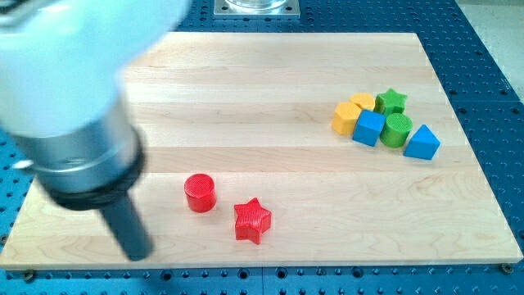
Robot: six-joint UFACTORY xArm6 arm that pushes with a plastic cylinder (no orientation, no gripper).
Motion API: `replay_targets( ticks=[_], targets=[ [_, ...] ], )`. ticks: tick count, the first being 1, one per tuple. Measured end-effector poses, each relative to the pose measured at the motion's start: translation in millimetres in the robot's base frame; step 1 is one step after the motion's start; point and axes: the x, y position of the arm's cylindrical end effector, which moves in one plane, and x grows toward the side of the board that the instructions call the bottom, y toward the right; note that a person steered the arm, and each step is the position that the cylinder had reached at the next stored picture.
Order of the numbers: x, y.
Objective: Place the red blocks to the bottom center of the board
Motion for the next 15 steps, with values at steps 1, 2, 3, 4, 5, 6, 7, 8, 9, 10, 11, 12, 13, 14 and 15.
replay_targets(
  ticks=[1,2,3,4,5,6,7,8,9,10,11,12,13,14,15],
  targets=[
    [-4.1,-3.9],
    [-4.4,9.7],
    [-39.5,66.0],
    [-41.9,36.4],
    [-61.4,31.2],
    [-71.5,71.8],
    [-76.6,78.8],
    [-91.8,89.9],
    [-82.8,106.3],
    [-72.4,135.2],
    [-72.4,137.9],
    [-72.4,137.9],
    [-76.6,137.9],
    [-92.3,94.4],
    [-68.1,64.8]
  ],
)
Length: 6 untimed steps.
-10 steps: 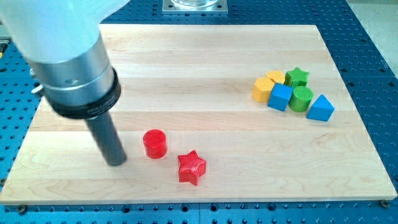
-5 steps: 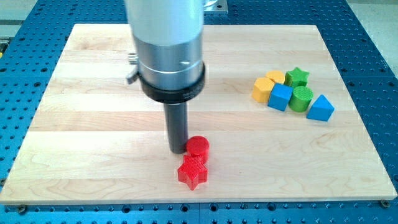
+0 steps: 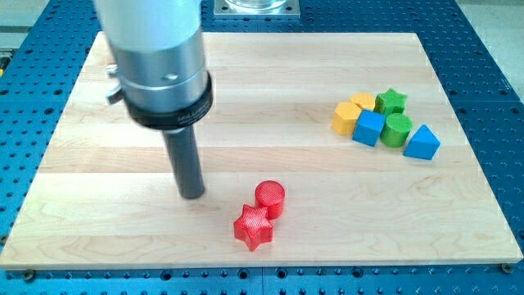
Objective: Place the red blocks to the bottom center of the board
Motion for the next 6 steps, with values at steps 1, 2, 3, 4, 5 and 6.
replay_targets(
  ticks=[1,2,3,4,5,6],
  targets=[
    [20.9,16.7],
    [63.2,15.9],
    [70.7,51.6],
    [70.7,80.3],
    [70.7,106.3],
    [75.0,107.0]
  ],
)
